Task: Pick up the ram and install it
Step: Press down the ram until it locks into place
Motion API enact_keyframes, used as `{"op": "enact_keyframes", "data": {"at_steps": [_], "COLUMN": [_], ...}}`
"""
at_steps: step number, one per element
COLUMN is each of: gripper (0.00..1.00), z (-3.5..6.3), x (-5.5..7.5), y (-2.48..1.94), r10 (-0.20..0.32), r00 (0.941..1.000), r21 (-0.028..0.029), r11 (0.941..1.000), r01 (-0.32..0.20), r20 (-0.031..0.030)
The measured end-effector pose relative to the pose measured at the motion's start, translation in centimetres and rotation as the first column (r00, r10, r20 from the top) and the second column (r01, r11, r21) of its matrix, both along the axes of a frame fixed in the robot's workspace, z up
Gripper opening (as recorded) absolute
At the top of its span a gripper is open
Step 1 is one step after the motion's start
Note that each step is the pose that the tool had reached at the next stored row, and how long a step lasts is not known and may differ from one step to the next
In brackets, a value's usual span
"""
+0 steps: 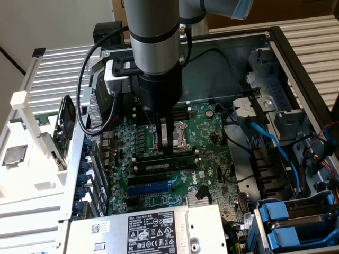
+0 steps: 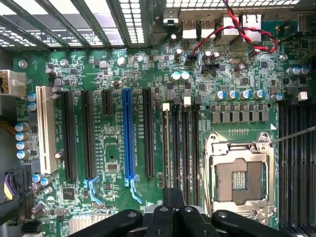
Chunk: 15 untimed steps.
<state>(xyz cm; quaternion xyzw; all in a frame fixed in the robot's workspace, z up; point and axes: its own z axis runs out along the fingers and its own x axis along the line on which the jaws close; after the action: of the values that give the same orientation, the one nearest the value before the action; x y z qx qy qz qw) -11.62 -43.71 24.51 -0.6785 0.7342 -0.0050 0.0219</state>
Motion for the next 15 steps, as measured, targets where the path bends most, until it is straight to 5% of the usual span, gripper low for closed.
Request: {"op": "enact_keyframes", "data": {"at_steps": [3,6,10,15], "gripper": [0.11,0.11,0.11,0.11], "z": [0.00,-0.01,-0.06,-0.09], "x": [-0.01,-0.01,-0.01,0.00], "y": [0.00,0.01,0.01,0.01], "r10": [-0.058,-0.146,-0.275,-0.365], "r00": [0.9983,0.9893,0.9615,0.9309], "r21": [0.0000,0.0001,0.0000,0.0001], "r11": [0.9983,0.9893,0.9615,0.9309], "r01": [0.058,0.146,0.275,0.365], "r20": [0.0000,0.0000,-0.0001,0.0000]}}
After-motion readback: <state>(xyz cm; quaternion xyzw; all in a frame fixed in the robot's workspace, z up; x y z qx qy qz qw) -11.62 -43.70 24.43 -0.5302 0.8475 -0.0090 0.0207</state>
